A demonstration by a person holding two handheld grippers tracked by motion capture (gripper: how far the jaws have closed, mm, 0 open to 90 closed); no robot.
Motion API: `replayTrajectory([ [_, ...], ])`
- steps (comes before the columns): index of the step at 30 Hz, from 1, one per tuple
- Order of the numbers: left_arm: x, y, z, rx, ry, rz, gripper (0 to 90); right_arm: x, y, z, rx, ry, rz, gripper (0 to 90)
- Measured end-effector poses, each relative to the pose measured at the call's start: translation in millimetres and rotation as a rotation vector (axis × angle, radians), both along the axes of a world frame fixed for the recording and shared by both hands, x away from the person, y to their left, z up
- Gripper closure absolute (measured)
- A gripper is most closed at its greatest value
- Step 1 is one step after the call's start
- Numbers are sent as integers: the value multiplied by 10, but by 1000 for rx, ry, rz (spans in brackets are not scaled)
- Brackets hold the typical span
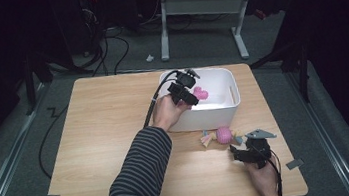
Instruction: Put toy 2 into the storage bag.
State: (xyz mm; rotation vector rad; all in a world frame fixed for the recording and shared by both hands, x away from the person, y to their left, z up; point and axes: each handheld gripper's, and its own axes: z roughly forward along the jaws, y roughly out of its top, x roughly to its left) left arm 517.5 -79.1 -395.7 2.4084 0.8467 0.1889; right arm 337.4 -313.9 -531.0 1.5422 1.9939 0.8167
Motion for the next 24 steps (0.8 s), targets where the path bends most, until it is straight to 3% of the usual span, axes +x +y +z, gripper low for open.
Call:
replayTrajectory([
  [5,2,-9,-22,6,8,-4,561,0,0,0,0,0,1,200],
  [7,5,1,-10,-13,11,0,532,0,0,0,0,0,0,200],
  [8,-4,18,21,-27,-7,6,477,0,0,0,0,0,0,199],
  [17,-88,154,182,-60,-50,8,413,-1,3,1,2,2,0,200],
  [20,-142,261,219,-94,-66,16,412,-1,5,0,4,1,-2,200],
  [24,-258,425,272,-108,-138,25,404,-1,5,0,3,1,-2,200],
])
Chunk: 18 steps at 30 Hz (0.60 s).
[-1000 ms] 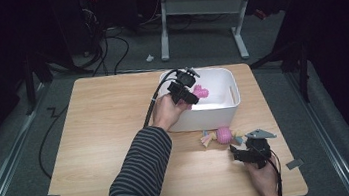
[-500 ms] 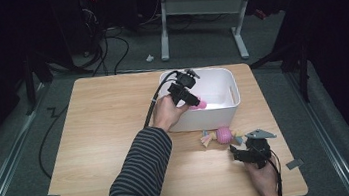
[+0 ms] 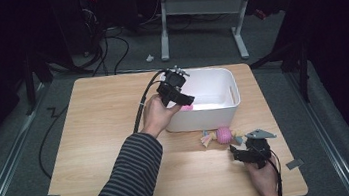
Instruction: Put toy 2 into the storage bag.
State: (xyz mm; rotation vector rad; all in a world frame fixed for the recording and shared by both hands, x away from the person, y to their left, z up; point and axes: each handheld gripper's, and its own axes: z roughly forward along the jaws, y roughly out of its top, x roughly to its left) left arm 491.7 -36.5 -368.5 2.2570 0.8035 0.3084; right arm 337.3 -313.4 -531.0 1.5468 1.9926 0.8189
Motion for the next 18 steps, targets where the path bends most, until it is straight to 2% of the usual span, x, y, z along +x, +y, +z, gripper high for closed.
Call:
replayTrajectory([
  [3,-70,141,67,-37,-29,13,403,0,0,0,0,0,0,200],
  [6,-133,281,142,-80,-42,25,403,0,0,0,0,0,1,199],
  [8,-189,388,191,-79,-63,32,404,0,-1,0,0,0,0,199],
  [18,-317,708,217,-104,-84,62,402,1,-1,0,0,0,1,200],
])
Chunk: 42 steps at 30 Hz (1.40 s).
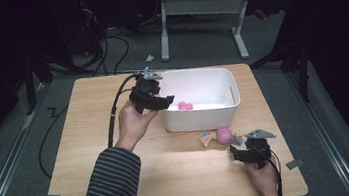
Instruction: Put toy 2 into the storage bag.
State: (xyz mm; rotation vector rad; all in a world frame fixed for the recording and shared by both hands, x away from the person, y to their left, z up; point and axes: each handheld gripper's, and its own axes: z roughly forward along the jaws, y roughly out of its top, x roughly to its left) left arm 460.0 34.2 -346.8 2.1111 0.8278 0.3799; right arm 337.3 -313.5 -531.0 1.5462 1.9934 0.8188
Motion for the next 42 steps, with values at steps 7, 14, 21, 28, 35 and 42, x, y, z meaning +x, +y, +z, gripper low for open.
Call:
replayTrajectory([
  [7,-107,197,-83,-27,14,19,399,-1,1,0,0,0,0,200],
  [14,-207,408,-164,-50,20,44,396,-2,1,0,-1,0,-1,200],
  [21,-319,562,-206,-52,15,67,392,-2,1,0,-1,0,-1,200],
  [28,-405,676,-240,-69,10,82,391,-3,2,0,-2,0,2,200],
  [35,-459,737,-296,-74,11,94,388,-4,1,-1,-2,-1,4,200],
  [42,-531,827,-395,-94,24,103,385,-5,3,0,-1,0,2,200],
])
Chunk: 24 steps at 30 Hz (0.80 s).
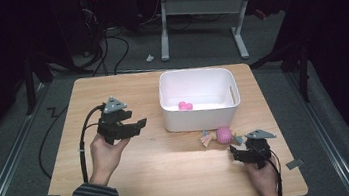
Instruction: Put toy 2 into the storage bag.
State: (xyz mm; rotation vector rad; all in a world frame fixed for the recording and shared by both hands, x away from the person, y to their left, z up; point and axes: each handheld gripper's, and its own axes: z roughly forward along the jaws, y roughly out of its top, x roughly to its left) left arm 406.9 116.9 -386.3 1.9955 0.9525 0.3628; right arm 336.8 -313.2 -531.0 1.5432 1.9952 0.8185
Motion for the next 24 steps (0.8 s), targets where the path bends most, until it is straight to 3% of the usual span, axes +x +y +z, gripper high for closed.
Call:
replayTrajectory([
  [3,-36,69,-49,-44,18,5,384,1,-1,0,-1,-1,1,200],
  [8,-82,162,-113,-46,25,36,383,0,-1,0,-1,-1,1,200],
  [24,-184,284,-400,-60,77,67,381,0,-1,0,-1,-1,2,200],
])
